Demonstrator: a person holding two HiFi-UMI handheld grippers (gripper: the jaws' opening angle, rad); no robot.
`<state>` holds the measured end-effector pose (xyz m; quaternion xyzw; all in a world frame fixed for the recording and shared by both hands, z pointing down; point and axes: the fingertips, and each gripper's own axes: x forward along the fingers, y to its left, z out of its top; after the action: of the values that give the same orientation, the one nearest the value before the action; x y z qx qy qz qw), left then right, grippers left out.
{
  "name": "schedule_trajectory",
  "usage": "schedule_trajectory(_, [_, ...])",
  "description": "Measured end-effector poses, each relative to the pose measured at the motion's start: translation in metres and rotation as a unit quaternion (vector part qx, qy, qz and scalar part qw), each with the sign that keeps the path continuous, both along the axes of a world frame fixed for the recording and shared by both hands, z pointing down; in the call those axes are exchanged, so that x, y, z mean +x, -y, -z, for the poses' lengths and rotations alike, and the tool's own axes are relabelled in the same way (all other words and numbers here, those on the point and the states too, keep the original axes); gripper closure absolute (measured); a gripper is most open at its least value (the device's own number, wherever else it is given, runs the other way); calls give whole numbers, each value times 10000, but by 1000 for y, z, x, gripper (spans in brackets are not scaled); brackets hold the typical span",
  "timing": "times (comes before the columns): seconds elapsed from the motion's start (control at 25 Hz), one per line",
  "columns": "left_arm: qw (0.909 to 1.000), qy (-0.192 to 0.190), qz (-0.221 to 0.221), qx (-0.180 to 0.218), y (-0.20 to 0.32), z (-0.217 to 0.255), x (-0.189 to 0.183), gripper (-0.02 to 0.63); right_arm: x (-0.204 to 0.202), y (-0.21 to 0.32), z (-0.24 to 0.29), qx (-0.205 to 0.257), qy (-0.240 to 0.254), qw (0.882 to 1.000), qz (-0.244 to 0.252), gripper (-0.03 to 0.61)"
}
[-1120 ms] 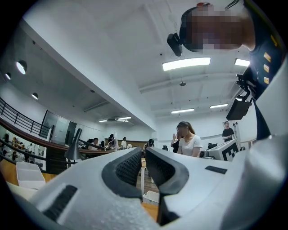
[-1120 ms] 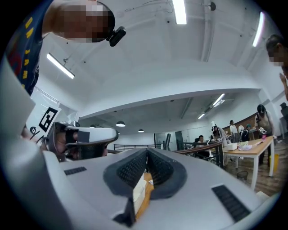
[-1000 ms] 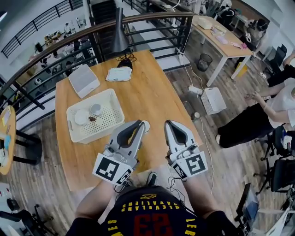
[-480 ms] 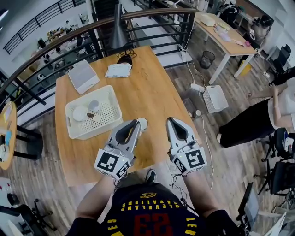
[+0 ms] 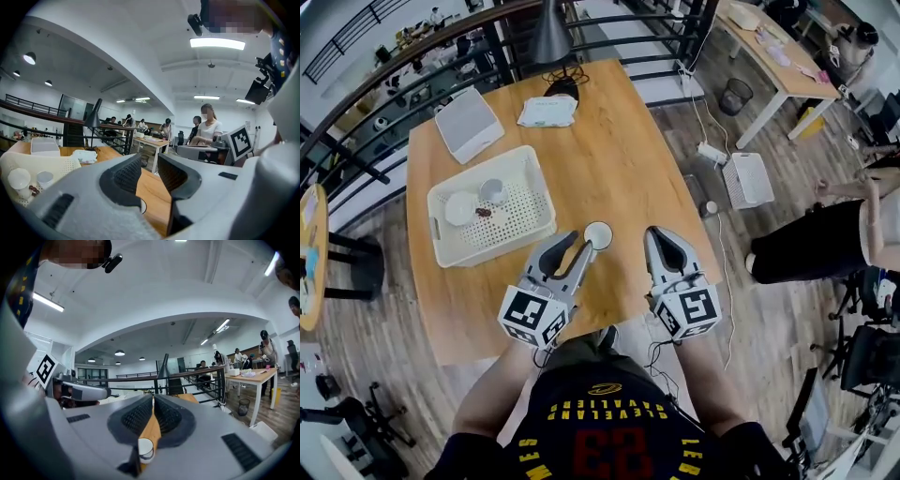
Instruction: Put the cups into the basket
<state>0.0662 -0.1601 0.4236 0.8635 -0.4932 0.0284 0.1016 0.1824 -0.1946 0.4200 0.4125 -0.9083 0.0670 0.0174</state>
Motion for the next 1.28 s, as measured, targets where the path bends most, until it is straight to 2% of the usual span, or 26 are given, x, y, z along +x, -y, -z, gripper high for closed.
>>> schedule_trajectory(0.24, [9973,258,-91,-677,6,-71,0,508,-14,20,-44,-429,-384,9983,44,560])
schedule_trajectory(0.4, [9904,522,-308,-1243,3,-125,7,474,-27,35,-69,-688,-573,9959,161,551])
schedule_trajectory(0.6, [9810,660,-272,-1807,1,-176,7,443,-43,47,-98,-1075,-700,9911,365,505])
schedule_trajectory(0.72, [9757,667,-250,-2071,2,-197,8,426,-47,53,-121,-1400,-810,9854,535,497])
schedule_trajectory(0.92, [9639,723,-543,-2505,-1,-230,19,425,-41,57,-165,-2072,-1065,9702,672,497])
schedule_trajectory(1.04, [9593,761,-600,-2654,-1,-244,21,425,-36,60,-178,-2238,-1054,9673,562,497])
schedule_trajectory(1.28, [9565,856,-631,-2717,3,-253,21,423,-39,66,-195,-2389,-1122,9630,553,497])
